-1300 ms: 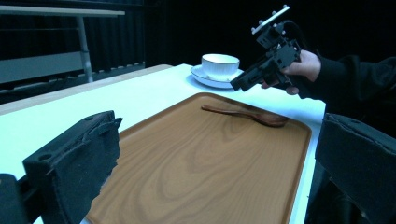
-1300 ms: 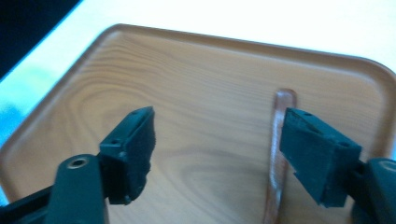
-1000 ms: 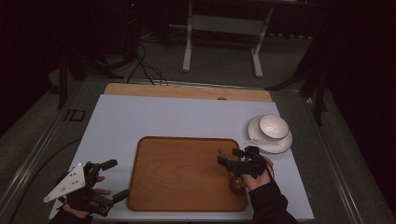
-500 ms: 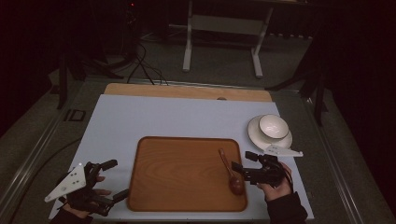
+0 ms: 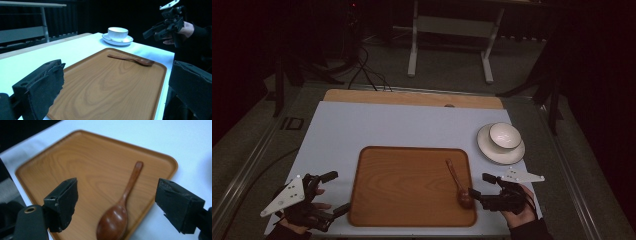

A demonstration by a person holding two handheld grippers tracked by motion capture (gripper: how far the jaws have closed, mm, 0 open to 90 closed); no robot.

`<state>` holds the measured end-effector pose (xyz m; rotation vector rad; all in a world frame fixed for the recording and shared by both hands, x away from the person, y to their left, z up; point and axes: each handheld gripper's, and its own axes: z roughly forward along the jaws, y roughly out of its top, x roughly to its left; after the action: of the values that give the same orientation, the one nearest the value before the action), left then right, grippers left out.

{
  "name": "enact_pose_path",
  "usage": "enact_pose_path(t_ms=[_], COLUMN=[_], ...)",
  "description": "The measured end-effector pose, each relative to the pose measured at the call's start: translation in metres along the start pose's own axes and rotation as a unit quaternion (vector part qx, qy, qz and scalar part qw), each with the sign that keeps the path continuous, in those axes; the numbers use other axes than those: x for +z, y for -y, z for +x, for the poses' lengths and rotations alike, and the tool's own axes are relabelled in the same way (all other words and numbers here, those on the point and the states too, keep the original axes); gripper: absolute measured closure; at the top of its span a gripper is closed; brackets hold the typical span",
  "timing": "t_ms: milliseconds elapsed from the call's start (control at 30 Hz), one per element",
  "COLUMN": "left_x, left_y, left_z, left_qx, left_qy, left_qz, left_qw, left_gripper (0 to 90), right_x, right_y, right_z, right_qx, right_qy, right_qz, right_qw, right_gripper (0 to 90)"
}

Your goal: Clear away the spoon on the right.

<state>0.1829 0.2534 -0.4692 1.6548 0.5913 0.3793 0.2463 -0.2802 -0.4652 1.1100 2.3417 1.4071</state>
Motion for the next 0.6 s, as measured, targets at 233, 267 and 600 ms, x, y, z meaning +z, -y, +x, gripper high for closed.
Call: enact_pose_path(t_ms=[233, 267, 600], left_x=[0.000, 0.000, 0.001], left_y=[0.000, 0.000, 0.002], left_z=[0.000, 0.000, 0.000], left_qx=[0.002, 0.003, 0.004], left_qy=[0.001, 0.002, 0.004], left_qz=[0.003, 0.004, 0.010], left_qw=[1.0000, 1.0000, 0.9999], left_gripper=[0.0, 0.0, 0.0], right_x=[0.003, 0.004, 0.013], right_y=[0.014, 0.016, 0.024], right_z=[-0.013, -0.015, -0.026], right_qx=[-0.005, -0.001, 0.018], right_qy=[0.005, 0.005, 0.015], right_qz=[0.002, 0.003, 0.029], right_qw=[1.0000, 1.0000, 0.9993], right_gripper=[18.3, 18.3, 18.3])
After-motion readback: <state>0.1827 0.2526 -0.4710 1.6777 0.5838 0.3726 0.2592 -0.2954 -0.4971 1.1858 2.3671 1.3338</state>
